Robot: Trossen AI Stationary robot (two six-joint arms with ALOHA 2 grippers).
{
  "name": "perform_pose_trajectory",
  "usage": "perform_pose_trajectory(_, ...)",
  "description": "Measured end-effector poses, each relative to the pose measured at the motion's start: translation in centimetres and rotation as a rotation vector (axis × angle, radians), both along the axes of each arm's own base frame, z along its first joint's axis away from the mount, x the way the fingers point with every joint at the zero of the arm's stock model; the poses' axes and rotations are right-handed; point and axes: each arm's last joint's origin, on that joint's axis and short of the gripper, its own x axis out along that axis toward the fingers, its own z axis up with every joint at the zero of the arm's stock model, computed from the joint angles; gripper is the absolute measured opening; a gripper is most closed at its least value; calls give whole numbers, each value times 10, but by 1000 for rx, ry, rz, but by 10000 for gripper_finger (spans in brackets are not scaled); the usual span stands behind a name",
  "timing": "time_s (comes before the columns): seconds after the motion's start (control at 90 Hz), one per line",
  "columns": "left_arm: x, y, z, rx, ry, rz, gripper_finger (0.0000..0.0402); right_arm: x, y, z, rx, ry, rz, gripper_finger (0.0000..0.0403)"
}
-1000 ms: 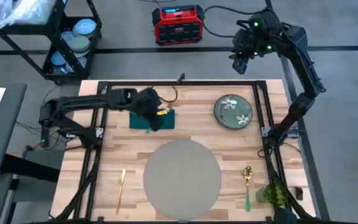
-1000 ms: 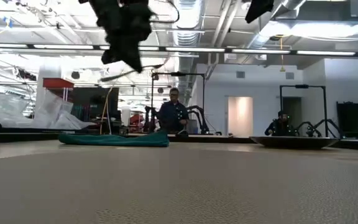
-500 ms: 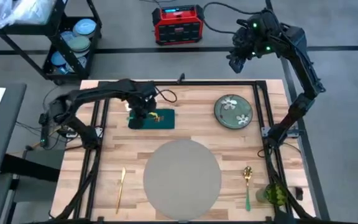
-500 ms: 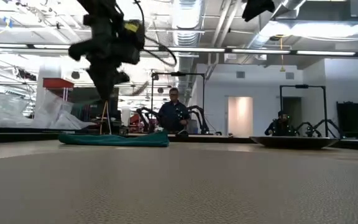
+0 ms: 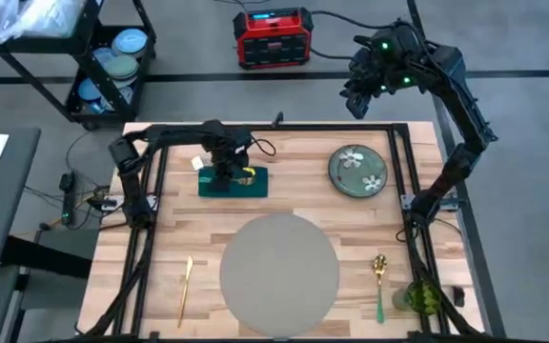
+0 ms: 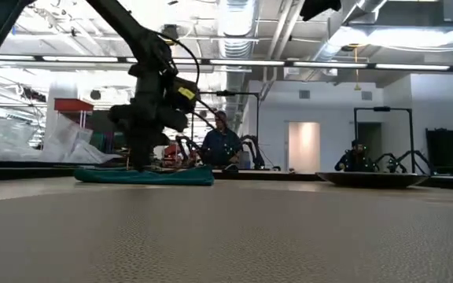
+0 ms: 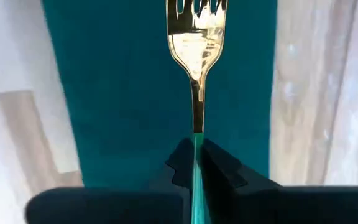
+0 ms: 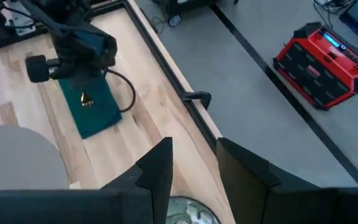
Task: Set table place
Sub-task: Put the green fork on the green napkin
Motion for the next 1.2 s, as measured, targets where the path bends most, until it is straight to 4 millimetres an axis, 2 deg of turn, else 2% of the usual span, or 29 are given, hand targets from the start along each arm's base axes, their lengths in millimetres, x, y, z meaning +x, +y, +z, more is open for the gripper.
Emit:
perform_pose_trajectory(0.244, 4, 4, 0, 60, -13, 103, 2, 0, 0, 0, -23, 14, 23, 113)
perform_pose_trajectory(0.778, 3, 1, 1, 73, 29, 135, 40, 0, -1, 0, -31, 15, 30, 113)
perform_pose_trajectory(0.922, 10, 14, 16, 183, 8, 244, 39, 0, -1, 0, -31, 15, 29, 113)
perform_pose_trajectory(1.022, 13, 27, 26, 223, -44, 309, 16, 0, -1, 0, -31, 14, 28, 113)
perform_pose_trajectory(1.2, 8, 35, 23, 199, -71, 485, 1, 0, 0, 0, -12, 11, 14, 113)
